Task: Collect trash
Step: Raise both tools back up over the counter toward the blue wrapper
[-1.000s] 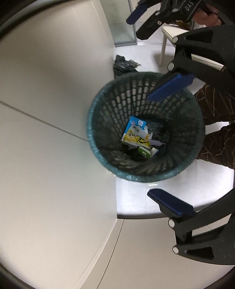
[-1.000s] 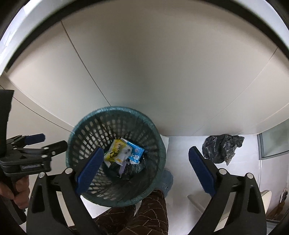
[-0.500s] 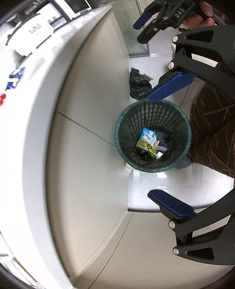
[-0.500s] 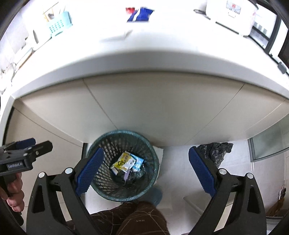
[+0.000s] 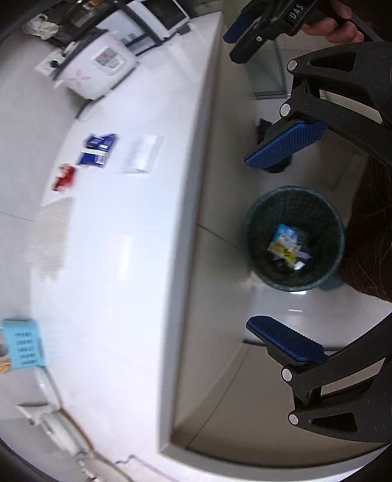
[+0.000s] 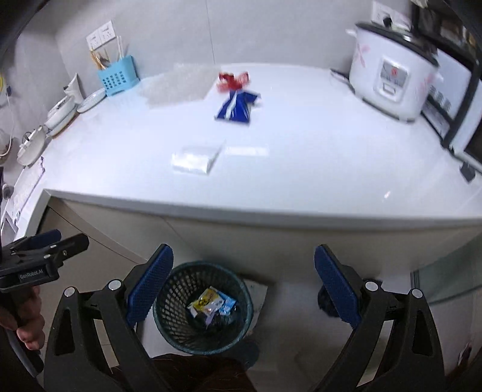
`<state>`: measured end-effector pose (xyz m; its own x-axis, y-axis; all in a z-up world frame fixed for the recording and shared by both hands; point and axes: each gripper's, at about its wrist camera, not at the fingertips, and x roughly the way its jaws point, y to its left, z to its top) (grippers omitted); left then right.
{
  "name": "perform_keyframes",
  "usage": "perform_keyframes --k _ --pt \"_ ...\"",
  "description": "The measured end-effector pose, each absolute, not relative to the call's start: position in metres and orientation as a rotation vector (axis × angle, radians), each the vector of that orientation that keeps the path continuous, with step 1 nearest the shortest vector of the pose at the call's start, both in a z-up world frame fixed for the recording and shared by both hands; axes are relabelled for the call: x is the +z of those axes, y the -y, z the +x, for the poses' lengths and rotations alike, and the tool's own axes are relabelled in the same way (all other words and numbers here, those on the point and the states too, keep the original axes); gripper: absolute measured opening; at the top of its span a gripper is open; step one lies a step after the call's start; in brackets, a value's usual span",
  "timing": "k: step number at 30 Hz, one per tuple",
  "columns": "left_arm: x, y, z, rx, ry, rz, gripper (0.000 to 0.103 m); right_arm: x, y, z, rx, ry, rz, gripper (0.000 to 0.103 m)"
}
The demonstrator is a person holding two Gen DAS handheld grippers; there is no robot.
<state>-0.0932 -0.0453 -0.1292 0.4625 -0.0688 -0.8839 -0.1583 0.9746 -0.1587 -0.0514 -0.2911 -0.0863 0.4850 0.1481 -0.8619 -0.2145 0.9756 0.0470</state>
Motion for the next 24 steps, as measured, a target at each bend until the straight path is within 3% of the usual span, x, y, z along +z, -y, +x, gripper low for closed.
perform_keyframes --k 9,24 --pt "-0.078 0.038 -0.053 0.077 -1.020 -0.191 0.097 -0.039 0.279 -0.011 0.233 -0.963 -0.096 0.091" --pt "-0.068 -0.017 0.062 0.007 -1.023 -0.170 0.097 -0.046 0.239 0.073 0.095 -1.022 -0.060 0.091"
